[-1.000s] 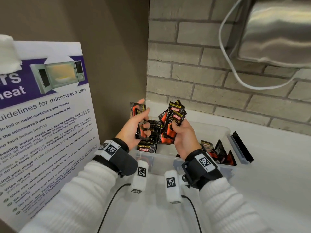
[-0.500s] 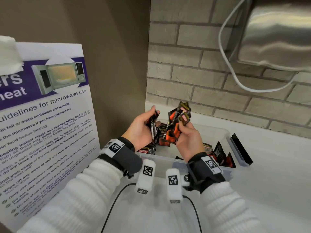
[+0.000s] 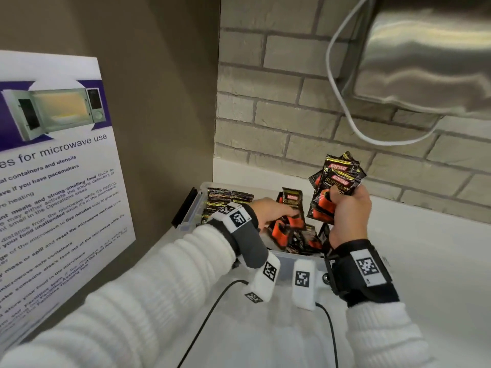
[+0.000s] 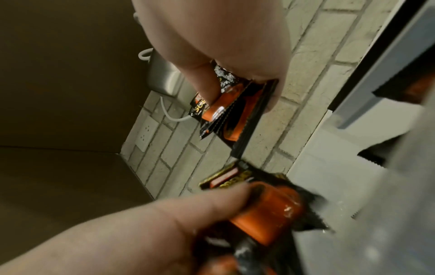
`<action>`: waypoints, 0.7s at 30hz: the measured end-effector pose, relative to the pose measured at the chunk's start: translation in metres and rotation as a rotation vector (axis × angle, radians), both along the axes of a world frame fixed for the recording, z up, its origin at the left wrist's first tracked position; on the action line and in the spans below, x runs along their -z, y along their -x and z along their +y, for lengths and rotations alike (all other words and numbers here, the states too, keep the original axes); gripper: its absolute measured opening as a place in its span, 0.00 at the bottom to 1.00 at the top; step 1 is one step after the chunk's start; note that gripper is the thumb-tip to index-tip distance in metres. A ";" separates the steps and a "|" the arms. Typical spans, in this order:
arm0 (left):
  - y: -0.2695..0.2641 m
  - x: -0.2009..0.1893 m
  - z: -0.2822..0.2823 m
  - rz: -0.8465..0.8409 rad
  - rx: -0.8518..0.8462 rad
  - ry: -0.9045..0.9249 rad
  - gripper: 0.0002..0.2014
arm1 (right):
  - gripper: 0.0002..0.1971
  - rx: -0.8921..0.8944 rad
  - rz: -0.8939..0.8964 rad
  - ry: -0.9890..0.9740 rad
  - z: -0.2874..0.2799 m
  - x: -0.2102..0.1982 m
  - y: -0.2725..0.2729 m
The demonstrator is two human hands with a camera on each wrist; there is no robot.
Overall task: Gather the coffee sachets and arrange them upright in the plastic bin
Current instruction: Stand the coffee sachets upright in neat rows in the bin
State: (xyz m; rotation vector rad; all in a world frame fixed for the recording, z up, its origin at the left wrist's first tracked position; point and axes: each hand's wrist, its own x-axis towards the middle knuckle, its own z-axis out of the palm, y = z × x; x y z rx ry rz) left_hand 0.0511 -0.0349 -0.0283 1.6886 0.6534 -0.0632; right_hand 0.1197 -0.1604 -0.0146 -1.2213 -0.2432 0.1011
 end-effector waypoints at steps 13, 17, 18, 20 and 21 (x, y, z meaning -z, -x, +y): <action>0.034 -0.023 0.018 -0.488 -0.155 0.585 0.37 | 0.17 -0.445 0.093 0.075 0.038 0.003 0.036; 0.054 -0.031 0.030 -0.452 -0.138 0.596 0.35 | 0.21 -0.565 0.088 0.109 0.065 0.003 0.060; 0.058 -0.030 0.032 -0.441 -0.132 0.582 0.33 | 0.21 -0.553 0.097 0.101 0.070 0.002 0.063; 0.065 -0.026 0.035 -0.450 -0.131 0.572 0.31 | 0.21 -0.516 0.120 0.075 0.079 0.003 0.067; 0.067 -0.024 0.036 -0.462 -0.127 0.576 0.30 | 0.22 -0.505 0.131 0.051 0.082 0.004 0.068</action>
